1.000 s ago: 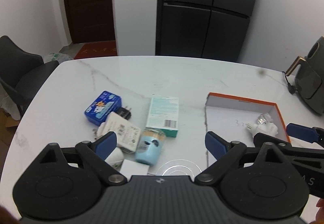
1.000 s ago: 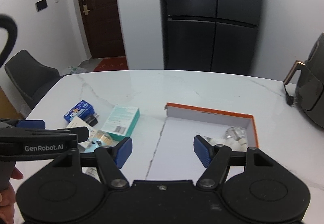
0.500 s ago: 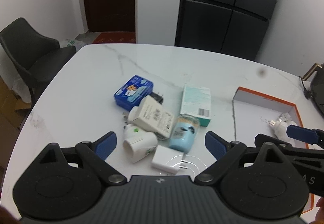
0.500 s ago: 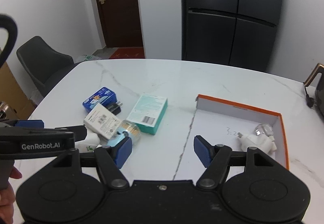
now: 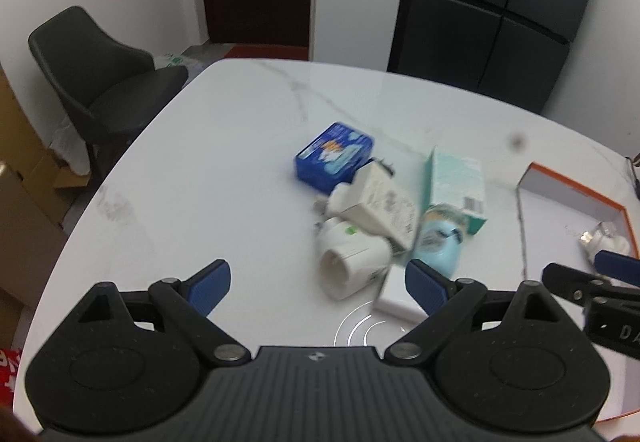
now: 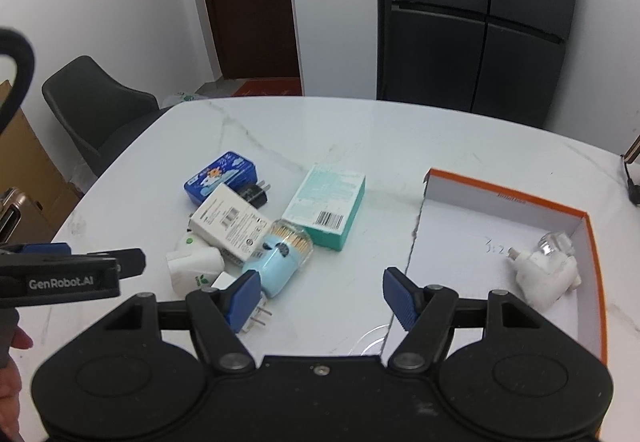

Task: Organize rigid objects
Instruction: 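Move both open tools back to the cluster of items, then grasp a second white plug adapter with the left tool while the right tool grasps the blue toothpick holder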

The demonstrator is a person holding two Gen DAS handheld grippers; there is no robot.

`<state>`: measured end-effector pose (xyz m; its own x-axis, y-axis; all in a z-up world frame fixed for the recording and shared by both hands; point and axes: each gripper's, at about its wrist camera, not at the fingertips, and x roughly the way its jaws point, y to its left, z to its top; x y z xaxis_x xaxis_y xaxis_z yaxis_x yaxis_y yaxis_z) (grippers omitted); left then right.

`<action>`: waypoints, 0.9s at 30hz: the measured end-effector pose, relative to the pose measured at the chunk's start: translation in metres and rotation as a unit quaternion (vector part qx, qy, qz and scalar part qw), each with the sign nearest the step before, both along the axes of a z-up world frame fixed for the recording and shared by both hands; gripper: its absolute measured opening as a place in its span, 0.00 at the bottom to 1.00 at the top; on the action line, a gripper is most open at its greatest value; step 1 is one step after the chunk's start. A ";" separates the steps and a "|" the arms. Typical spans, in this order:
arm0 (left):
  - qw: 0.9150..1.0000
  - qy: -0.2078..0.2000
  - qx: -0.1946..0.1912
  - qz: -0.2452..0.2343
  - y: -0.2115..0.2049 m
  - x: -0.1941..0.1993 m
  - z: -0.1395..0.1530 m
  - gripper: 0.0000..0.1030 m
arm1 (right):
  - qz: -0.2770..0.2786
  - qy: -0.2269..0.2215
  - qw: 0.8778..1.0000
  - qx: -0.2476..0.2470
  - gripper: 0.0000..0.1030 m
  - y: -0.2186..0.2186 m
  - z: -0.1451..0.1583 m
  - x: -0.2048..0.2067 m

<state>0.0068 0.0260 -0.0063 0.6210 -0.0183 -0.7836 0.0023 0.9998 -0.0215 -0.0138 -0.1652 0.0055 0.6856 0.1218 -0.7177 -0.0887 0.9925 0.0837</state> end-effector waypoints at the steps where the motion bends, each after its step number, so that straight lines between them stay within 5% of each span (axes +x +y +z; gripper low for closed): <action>1: 1.000 0.003 0.001 0.003 0.003 0.000 -0.002 0.94 | 0.001 0.003 1.000 0.000 0.78 0.002 -0.002 0.001; 11: 1.000 0.027 -0.009 0.009 0.018 0.009 -0.023 0.94 | 0.003 0.016 1.000 0.001 0.78 0.012 -0.013 0.008; 27: 0.998 0.057 -0.008 -0.010 -0.022 0.068 -0.068 0.95 | -0.017 0.030 0.999 0.003 0.78 0.006 -0.027 0.024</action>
